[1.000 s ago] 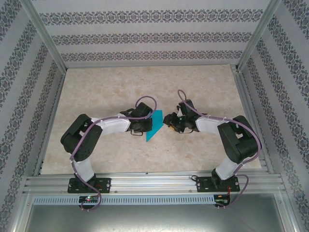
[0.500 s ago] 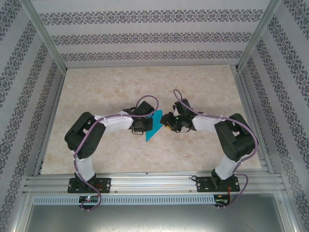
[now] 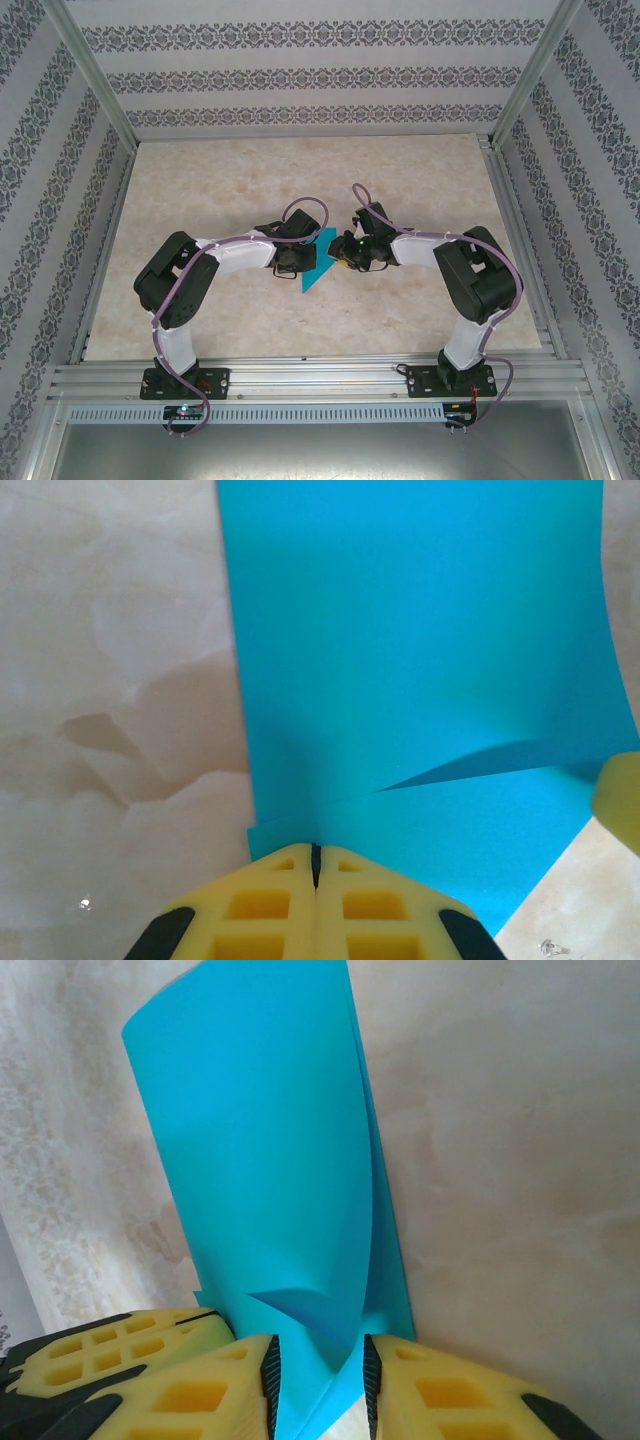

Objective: Fold a paper plane with a square sheet of paper (pick it up from the middle)
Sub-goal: Third fold the triangle at the center of the table, then turn over the paper at the center of the table.

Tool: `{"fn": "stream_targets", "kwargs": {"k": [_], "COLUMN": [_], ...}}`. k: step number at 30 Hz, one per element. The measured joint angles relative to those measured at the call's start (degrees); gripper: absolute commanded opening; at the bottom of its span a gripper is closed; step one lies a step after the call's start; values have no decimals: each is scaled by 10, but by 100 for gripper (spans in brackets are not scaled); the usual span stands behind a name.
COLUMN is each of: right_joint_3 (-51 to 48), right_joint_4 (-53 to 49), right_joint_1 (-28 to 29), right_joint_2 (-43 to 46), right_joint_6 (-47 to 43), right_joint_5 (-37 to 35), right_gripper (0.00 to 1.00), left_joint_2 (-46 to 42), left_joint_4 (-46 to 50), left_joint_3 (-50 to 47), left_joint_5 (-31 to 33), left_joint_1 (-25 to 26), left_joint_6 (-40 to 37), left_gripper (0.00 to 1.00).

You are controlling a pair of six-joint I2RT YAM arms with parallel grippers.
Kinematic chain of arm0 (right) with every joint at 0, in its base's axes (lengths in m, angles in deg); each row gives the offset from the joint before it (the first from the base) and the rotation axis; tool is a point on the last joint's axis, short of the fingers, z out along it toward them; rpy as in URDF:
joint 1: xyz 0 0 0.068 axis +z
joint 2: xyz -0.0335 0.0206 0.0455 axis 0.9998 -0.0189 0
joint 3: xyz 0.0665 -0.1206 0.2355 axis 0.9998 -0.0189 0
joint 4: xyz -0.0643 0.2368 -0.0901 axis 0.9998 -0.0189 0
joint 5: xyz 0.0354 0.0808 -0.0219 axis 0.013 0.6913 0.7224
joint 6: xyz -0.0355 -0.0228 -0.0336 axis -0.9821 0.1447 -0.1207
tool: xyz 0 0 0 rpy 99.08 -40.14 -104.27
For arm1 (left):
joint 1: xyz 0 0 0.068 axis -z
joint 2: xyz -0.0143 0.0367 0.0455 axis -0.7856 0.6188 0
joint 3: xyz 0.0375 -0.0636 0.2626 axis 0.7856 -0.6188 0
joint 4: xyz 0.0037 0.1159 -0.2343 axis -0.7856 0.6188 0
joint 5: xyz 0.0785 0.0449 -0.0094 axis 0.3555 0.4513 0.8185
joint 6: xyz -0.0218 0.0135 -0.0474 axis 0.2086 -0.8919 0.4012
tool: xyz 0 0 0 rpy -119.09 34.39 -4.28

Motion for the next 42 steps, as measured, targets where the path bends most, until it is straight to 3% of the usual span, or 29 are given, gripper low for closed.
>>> {"fn": "stream_targets", "kwargs": {"k": [11, 14, 17, 25, 34, 42], "right_joint_3": [0, 0, -1, -34, -44, 29], "right_joint_4": [53, 62, 65, 60, 3, -87], "right_joint_1": [-1, -2, -5, -9, 17, 41], "right_joint_2": [-21, -27, -30, 22, 169, 192], "right_joint_6": [28, 32, 34, 35, 46, 45], "right_joint_5": [47, 56, 59, 24, -94, -179], "right_gripper": [22, 13, 4, 0, 0, 0], "left_joint_2": [-3, -6, -17, -112, -196, -257], "left_joint_4": [2, 2, 2, 0, -19, -48], "left_joint_3": [0, 0, 0, -8, -50, -85], "left_joint_5": [-4, -4, -4, -1, 0, 12], "left_joint_1": [0, 0, 0, -8, -16, -24], "left_joint_6": [-13, -18, -24, -31, -46, -59], "left_gripper": [2, 8, 18, 53, 72, 85]}}
